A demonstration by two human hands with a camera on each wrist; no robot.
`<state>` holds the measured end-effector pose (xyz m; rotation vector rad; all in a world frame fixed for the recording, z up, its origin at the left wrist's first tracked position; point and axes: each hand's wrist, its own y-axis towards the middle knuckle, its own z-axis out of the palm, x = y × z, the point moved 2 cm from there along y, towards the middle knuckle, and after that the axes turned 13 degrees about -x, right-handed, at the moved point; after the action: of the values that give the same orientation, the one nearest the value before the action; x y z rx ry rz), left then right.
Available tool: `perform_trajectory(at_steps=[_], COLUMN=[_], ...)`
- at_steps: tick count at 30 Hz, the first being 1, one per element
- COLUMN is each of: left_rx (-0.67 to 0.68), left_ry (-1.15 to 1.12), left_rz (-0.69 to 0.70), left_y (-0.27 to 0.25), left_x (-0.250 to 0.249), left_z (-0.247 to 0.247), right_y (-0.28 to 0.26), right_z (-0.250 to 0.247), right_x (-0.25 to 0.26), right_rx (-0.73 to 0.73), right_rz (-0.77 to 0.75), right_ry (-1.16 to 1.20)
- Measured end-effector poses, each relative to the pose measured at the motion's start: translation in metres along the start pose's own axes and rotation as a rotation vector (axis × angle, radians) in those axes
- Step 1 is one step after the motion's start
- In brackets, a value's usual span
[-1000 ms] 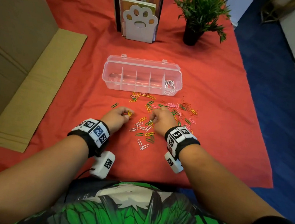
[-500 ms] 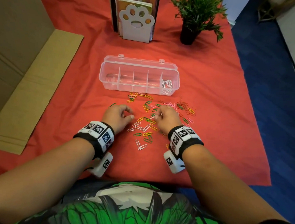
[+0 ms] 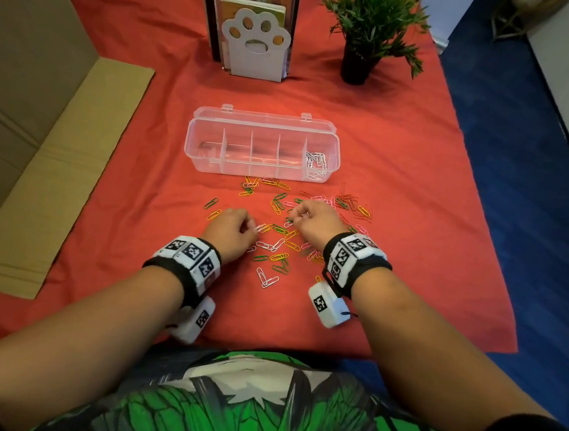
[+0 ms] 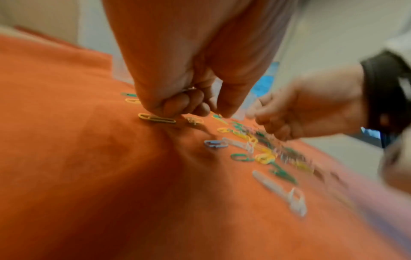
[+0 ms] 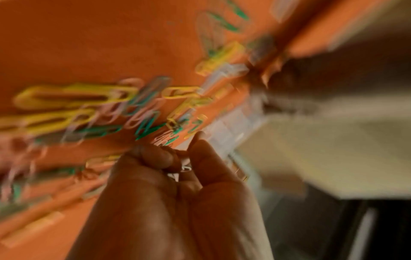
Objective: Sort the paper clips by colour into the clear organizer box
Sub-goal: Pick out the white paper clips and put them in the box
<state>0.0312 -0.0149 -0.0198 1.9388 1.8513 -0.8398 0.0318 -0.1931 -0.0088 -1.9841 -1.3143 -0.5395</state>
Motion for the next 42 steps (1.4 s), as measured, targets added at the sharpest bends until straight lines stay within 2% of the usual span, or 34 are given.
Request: perform_trajectory(at_steps=[4, 6, 9, 12, 14, 18, 22, 24, 27, 30, 33, 34, 36, 40, 42], left_rx=[0.061, 0.108, 0.19, 0.242, 0.234, 0.167, 0.076, 0.045, 0.055, 0.114, 0.146, 0.142, 0.156, 0.266, 0.353], left_ry=[-0.588, -0.791, -0.939, -1.067, -1.062, -0.749, -0.062, 0.14, 0.276, 0.366, 0.349, 0.293, 0.085, -0.718, -0.99], left_rz=[-0.345, -0.463, -0.586, -0.712, -0.729, -0.604, -0.152, 0.003, 0.145, 0.227, 0.228, 0.19, 0.003, -0.562, -0.683], left_y=[-0.002, -0.005, -0.008, -0.013, -0.014, -0.013, -0.011, -0.013, -0.011, -0.009, -0.008, -0.007, -0.006, -0.009, -0.01], left_x=[0.004, 0.0, -0.002, -0.003, -0.005, -0.004, 0.003, 0.005, 0.006, 0.007, 0.009, 0.009, 0.008, 0.0, -0.004], left_z=[-0.005, -0.01, -0.018, -0.022, -0.021, -0.011, -0.008, -0.009, -0.008, -0.006, -0.003, -0.003, -0.004, -0.008, -0.016], right_y=[-0.002, -0.005, -0.012, -0.014, -0.013, -0.012, -0.005, 0.003, 0.012, 0.01, 0.007, 0.008, 0.011, 0.007, 0.002], right_z=[0.007, 0.008, 0.006, 0.005, 0.007, 0.013, 0.012, 0.007, -0.003, -0.002, 0.002, 0.001, -0.002, 0.005, 0.011], right_x=[0.001, 0.004, 0.014, 0.017, 0.015, 0.012, 0.008, 0.002, -0.009, -0.014, -0.018, -0.018, -0.015, -0.004, -0.001], right_rx=[-0.012, -0.012, -0.026, -0.023, -0.022, -0.041, -0.025, -0.006, -0.067, -0.044, -0.009, -0.034, -0.092, -0.076, -0.082], right_rz=[-0.429, -0.59, -0.715, -0.746, -0.759, -0.748, -0.638, -0.502, -0.333, -0.378, -0.428, -0.414, -0.395, -0.467, -0.507], right_ry=[-0.428, -0.591, -0.735, -0.772, -0.791, -0.835, -0.777, -0.654, -0.439, -0.395, -0.469, -0.495, -0.494, -0.521, -0.601])
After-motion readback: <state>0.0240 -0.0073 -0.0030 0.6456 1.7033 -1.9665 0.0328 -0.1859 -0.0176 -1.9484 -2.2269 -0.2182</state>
